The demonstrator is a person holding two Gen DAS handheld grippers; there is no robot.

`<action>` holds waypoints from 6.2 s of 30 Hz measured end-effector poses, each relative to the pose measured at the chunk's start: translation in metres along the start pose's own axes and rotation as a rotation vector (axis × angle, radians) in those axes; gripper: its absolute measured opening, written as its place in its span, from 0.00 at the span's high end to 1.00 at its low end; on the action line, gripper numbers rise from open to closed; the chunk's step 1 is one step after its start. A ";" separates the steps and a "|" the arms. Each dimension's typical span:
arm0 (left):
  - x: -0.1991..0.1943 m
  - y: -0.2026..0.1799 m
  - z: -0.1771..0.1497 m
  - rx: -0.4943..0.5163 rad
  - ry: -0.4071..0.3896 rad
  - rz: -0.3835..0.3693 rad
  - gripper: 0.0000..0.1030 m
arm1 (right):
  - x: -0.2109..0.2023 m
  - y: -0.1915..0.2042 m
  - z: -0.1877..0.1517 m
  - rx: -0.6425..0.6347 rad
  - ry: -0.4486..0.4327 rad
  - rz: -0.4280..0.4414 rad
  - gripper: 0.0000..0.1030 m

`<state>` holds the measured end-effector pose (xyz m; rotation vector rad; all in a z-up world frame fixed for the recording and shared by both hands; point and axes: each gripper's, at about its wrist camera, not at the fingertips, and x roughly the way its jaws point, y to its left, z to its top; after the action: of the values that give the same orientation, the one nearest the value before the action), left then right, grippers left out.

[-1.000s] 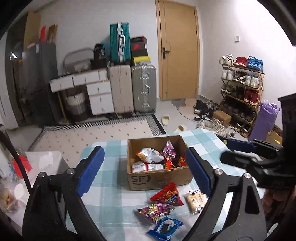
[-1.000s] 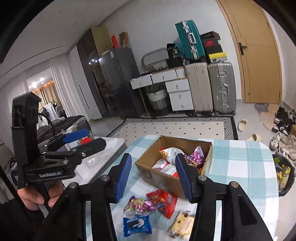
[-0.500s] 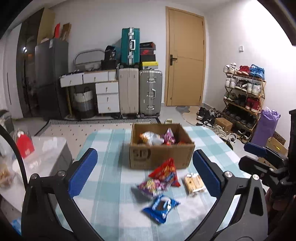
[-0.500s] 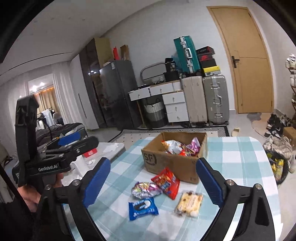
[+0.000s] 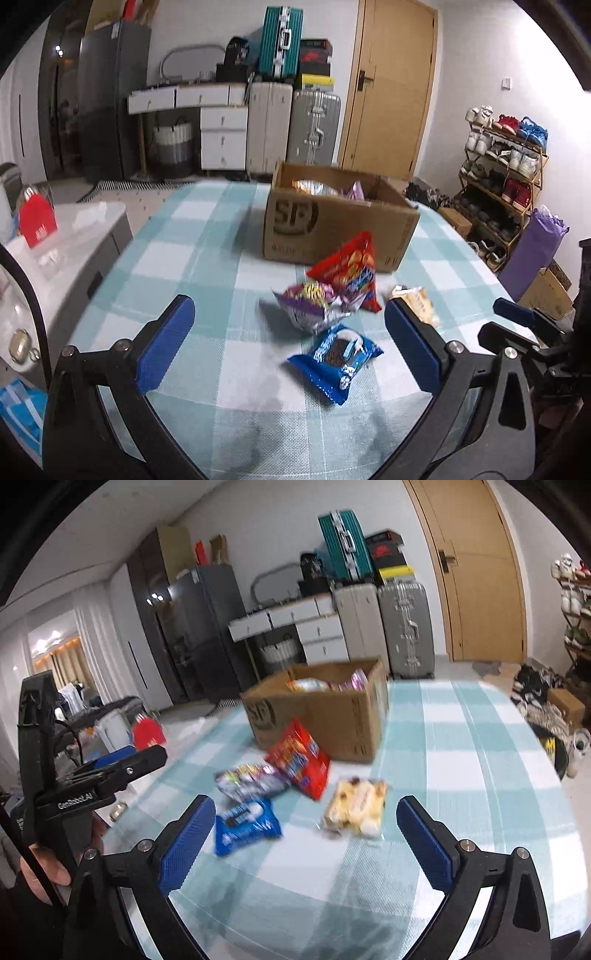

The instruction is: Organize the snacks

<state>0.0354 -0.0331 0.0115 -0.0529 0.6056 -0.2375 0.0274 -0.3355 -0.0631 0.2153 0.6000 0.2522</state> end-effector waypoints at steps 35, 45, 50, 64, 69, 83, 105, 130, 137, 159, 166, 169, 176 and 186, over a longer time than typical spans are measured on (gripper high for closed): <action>0.101 0.005 -0.029 -0.052 0.212 -0.053 0.00 | 0.141 -0.021 0.022 -0.093 0.290 -0.126 0.44; 0.107 0.002 -0.034 -0.047 0.281 -0.048 0.00 | 0.103 -0.034 0.008 0.024 0.228 -0.035 0.44; 0.116 -0.007 -0.029 -0.023 0.335 -0.076 0.00 | 0.078 -0.041 -0.003 0.099 0.194 0.037 0.44; 0.137 -0.041 -0.028 0.021 0.419 -0.065 0.00 | 0.005 -0.041 -0.029 0.116 0.116 0.097 0.44; 0.139 -0.049 -0.028 0.047 0.425 -0.043 0.00 | -0.006 -0.034 -0.038 0.088 0.112 0.093 0.44; 0.115 -0.057 -0.029 0.123 0.458 -0.152 0.79 | -0.015 -0.028 -0.049 0.091 0.122 0.089 0.44; 0.041 -0.026 -0.026 0.070 0.347 -0.226 0.82 | -0.030 0.002 -0.045 0.053 0.108 0.088 0.43; -0.052 0.017 0.051 0.130 0.181 -0.219 0.81 | -0.048 0.040 0.048 0.006 0.001 0.165 0.43; -0.054 0.021 0.120 0.158 0.163 -0.241 0.81 | -0.048 0.047 0.111 -0.028 -0.047 0.201 0.43; 0.112 -0.029 0.258 0.198 0.303 -0.227 0.81 | 0.089 -0.009 0.267 -0.015 0.036 0.122 0.43; 0.182 -0.034 0.235 0.175 0.406 -0.246 0.81 | 0.152 -0.023 0.255 -0.020 0.140 0.091 0.43; 0.201 -0.041 0.217 0.184 0.437 -0.235 0.81 | 0.172 -0.030 0.245 -0.013 0.171 0.082 0.43; 0.236 -0.045 0.198 0.190 0.472 -0.238 0.81 | 0.198 -0.041 0.230 -0.020 0.209 0.069 0.43; 0.263 -0.044 0.188 0.166 0.509 -0.188 0.81 | 0.213 -0.045 0.217 -0.036 0.233 0.060 0.43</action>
<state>0.3429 -0.1417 0.0240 0.1154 1.0863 -0.4902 0.3310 -0.3421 -0.0132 0.1708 0.8203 0.3491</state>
